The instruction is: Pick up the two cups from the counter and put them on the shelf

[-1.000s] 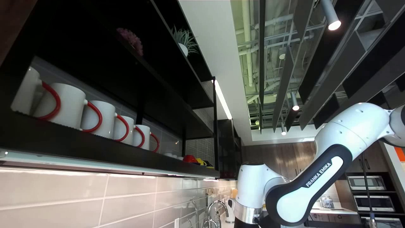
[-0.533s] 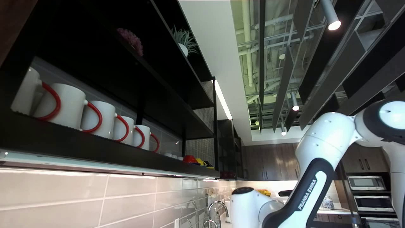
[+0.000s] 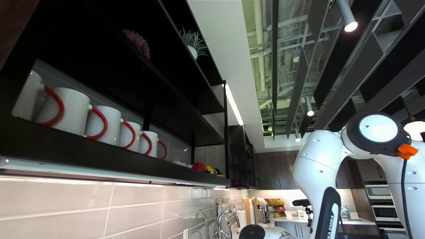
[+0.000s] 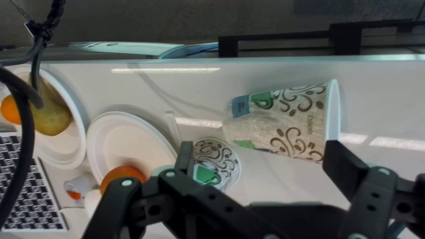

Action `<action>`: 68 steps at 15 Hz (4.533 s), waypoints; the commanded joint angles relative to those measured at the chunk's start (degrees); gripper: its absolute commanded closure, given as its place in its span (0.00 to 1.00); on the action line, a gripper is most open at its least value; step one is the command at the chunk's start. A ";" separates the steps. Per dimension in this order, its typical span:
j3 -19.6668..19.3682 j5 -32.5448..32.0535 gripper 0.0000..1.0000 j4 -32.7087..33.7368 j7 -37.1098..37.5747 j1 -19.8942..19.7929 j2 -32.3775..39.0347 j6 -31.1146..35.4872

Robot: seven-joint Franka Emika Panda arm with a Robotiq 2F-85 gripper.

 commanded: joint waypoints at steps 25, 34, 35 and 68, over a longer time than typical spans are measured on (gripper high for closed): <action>-1.64 -15.46 0.97 11.43 19.68 1.80 20.12 6.34; -6.17 -5.61 0.99 6.91 11.59 4.96 11.61 4.44; -6.46 -4.35 0.99 6.09 10.82 5.38 10.01 4.03; 0.57 23.94 0.99 9.04 10.94 -5.18 -37.36 -0.03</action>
